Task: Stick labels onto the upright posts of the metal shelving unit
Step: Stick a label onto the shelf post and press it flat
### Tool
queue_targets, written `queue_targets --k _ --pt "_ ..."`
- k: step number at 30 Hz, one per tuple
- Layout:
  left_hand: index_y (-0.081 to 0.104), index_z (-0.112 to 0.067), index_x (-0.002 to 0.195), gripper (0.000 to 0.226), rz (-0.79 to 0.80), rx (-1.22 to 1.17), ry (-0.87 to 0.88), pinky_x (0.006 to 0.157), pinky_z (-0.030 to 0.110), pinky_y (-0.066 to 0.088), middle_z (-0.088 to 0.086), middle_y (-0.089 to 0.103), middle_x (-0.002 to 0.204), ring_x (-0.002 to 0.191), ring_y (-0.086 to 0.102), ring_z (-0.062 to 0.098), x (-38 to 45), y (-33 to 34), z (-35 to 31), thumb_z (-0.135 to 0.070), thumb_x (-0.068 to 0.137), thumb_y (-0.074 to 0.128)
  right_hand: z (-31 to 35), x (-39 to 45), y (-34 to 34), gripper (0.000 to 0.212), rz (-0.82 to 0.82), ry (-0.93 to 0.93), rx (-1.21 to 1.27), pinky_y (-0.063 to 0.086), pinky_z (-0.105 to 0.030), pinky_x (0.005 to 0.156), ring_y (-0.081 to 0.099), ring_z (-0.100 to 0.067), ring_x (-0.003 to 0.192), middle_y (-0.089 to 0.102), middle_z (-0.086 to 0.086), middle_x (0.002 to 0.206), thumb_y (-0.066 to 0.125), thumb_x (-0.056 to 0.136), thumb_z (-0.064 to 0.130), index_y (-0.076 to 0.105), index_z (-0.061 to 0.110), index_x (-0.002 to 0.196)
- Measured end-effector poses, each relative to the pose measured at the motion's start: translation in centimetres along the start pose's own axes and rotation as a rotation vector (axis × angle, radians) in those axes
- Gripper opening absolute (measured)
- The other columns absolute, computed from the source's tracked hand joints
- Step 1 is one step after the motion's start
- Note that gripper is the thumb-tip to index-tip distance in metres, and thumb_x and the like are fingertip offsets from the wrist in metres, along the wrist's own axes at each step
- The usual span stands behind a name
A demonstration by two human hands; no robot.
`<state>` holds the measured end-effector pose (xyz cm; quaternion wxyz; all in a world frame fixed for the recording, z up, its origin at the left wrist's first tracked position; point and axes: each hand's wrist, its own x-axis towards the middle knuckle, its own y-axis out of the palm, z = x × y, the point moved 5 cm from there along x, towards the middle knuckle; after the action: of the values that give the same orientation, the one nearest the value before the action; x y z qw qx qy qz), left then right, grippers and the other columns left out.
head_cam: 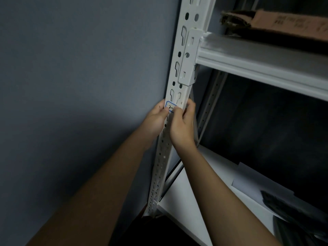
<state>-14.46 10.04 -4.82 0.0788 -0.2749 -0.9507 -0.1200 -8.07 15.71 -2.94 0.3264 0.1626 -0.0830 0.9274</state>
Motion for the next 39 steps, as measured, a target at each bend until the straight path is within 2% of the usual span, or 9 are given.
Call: queue_targets --k 4,7,12,15,18,22,25,32,39 --pt "0.047 -0.015 0.134 0.037 0.007 0.027 0.005 0.11 0.04 0.035 0.006 0.056 0.133 0.124 0.052 0.017 0.0 -0.1 0.1 -0.009 0.101 0.031 0.0 0.1 -0.2 0.028 0.03 0.022 -0.017 0.044 -0.034 0.094 0.054 -0.015 0.113 0.057 0.001 0.123 0.039 0.091 0.021 0.041 0.032 0.116" --pt "0.05 -0.021 0.128 0.036 0.009 0.023 -0.004 0.11 0.04 0.037 0.005 0.058 0.131 0.121 0.054 0.017 -0.2 0.0 -0.1 -0.008 0.102 0.029 -0.1 0.0 -0.3 0.036 0.062 0.038 -0.024 0.045 -0.032 0.093 0.053 -0.014 0.114 0.056 0.003 0.124 0.039 0.085 0.02 0.039 0.039 0.116" --pt "0.051 -0.018 0.129 0.035 0.012 0.024 -0.005 0.109 0.041 0.037 0.005 0.059 0.129 0.12 0.055 0.016 -0.3 0.0 -0.1 -0.01 0.101 0.031 0.2 0.0 -0.9 0.022 0.08 0.056 -0.003 0.039 -0.013 0.077 0.054 -0.006 0.106 0.056 0.005 0.12 0.04 0.099 0.022 0.042 0.028 0.12" --pt "0.051 -0.02 0.129 0.035 0.017 0.054 -0.006 0.11 0.041 0.036 0.002 0.058 0.13 0.122 0.054 0.015 -0.2 -0.1 -0.2 -0.015 0.099 0.034 0.4 0.1 -0.8 0.026 0.075 0.032 -0.031 0.041 -0.017 0.08 0.053 -0.008 0.108 0.056 0.004 0.121 0.041 0.097 0.017 0.041 0.026 0.121" --pt "0.051 -0.022 0.127 0.035 0.016 0.046 -0.007 0.109 0.039 0.038 0.004 0.059 0.129 0.12 0.055 0.015 -0.2 -0.2 -0.2 -0.01 0.101 0.031 0.2 0.1 -0.8 0.032 0.083 0.038 -0.033 0.041 -0.022 0.083 0.054 -0.011 0.109 0.057 0.003 0.122 0.04 0.095 0.012 0.041 0.027 0.123" --pt "0.051 -0.025 0.126 0.034 0.017 0.06 -0.01 0.107 0.04 0.039 0.003 0.06 0.128 0.118 0.056 0.015 -0.2 -0.1 -0.2 -0.011 0.102 0.031 0.2 0.0 -1.1 0.036 0.101 0.041 -0.034 0.038 -0.012 0.077 0.053 -0.007 0.106 0.056 0.006 0.121 0.04 0.094 0.01 0.041 0.028 0.126" --pt "0.051 -0.025 0.127 0.034 0.024 0.044 -0.004 0.107 0.037 0.039 0.001 0.059 0.129 0.119 0.056 0.013 -0.2 -0.1 -0.2 -0.011 0.102 0.032 0.0 0.1 -0.9 0.026 0.099 0.033 -0.011 0.039 -0.019 0.084 0.054 -0.006 0.107 0.056 0.006 0.121 0.041 0.098 0.02 0.041 0.028 0.123" --pt "0.049 -0.024 0.126 0.034 0.019 0.032 0.005 0.102 0.029 0.042 0.0 0.059 0.126 0.117 0.056 0.013 -0.5 0.1 -0.5 -0.008 0.102 0.03 -0.4 0.2 -0.9 0.039 0.126 0.036 0.002 0.042 -0.02 0.085 0.054 -0.009 0.112 0.056 0.003 0.125 0.04 0.092 0.007 0.039 0.032 0.122" --pt "0.051 -0.024 0.125 0.033 0.031 0.003 0.015 0.1 0.029 0.043 -0.001 0.061 0.124 0.114 0.058 0.01 -0.5 0.1 -0.6 -0.01 0.103 0.031 -0.3 0.2 -1.2 0.027 0.113 -0.026 -0.036 0.041 -0.014 0.085 0.055 -0.005 0.111 0.058 0.005 0.124 0.039 0.101 0.021 0.042 0.024 0.128"
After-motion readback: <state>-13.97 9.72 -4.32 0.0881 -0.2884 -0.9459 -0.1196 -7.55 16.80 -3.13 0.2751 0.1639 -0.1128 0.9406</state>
